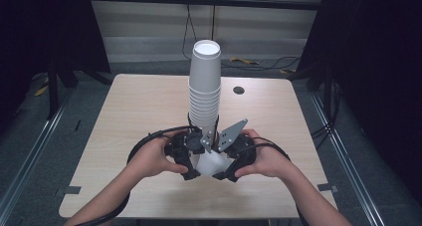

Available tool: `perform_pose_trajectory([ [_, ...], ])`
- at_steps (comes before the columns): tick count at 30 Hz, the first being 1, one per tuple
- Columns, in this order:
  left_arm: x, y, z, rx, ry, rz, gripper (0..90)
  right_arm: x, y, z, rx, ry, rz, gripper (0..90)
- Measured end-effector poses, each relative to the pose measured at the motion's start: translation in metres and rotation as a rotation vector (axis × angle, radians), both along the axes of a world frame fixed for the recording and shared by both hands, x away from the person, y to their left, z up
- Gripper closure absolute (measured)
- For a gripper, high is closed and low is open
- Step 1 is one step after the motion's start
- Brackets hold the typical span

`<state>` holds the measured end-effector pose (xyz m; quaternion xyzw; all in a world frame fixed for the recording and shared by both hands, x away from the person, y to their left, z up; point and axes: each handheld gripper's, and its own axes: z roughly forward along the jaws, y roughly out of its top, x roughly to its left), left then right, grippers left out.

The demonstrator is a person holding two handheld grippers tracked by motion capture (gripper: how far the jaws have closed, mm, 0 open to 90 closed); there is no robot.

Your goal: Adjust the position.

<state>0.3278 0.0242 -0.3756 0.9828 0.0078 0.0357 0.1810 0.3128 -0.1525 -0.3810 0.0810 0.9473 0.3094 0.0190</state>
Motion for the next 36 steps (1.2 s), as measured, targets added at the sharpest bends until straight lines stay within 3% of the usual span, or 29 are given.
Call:
perform_pose_trajectory([
  [9,-0.0005,-0.0014,0.0009,-0.014,0.004,-0.005,13.8,0.0012,0.0035,-0.0021,-0.005,-0.008,0.004,17.8],
  [10,0.0007,-0.0012,0.0035,0.015,0.001,-0.031,13.8,0.0015,0.0042,-0.0026,-0.001,-0.012,0.010,17.8],
  [13,-0.0019,-0.0031,0.0027,-0.022,0.010,-0.002,13.8,0.0033,0.0058,-0.0040,0.002,-0.028,0.016,18.2],
  [16,-0.0025,-0.0036,0.0027,-0.033,0.013,0.001,13.8,0.0028,0.0067,-0.0042,-0.003,-0.027,0.006,20.0],
  [22,-0.0014,-0.0019,0.0022,-0.046,0.021,0.007,13.8,0.0036,0.0056,-0.0046,0.015,-0.046,0.009,23.2],
  [28,-0.0019,-0.0023,0.0030,-0.055,0.022,0.011,14.0,0.0033,0.0049,-0.0059,0.017,-0.029,-0.016,23.4],
  [29,-0.0001,-0.0017,0.0046,-0.033,0.014,-0.008,14.3,0.0030,0.0048,-0.0059,0.017,-0.028,-0.017,23.7],
  [31,0.0005,-0.0015,0.0059,-0.031,0.019,-0.020,14.6,0.0025,0.0044,-0.0060,0.014,-0.030,-0.010,24.7],
  [36,-0.0014,-0.0023,0.0055,-0.054,0.022,0.007,15.1,-0.0002,0.0062,-0.0080,-0.006,-0.041,-0.024,26.4],
])
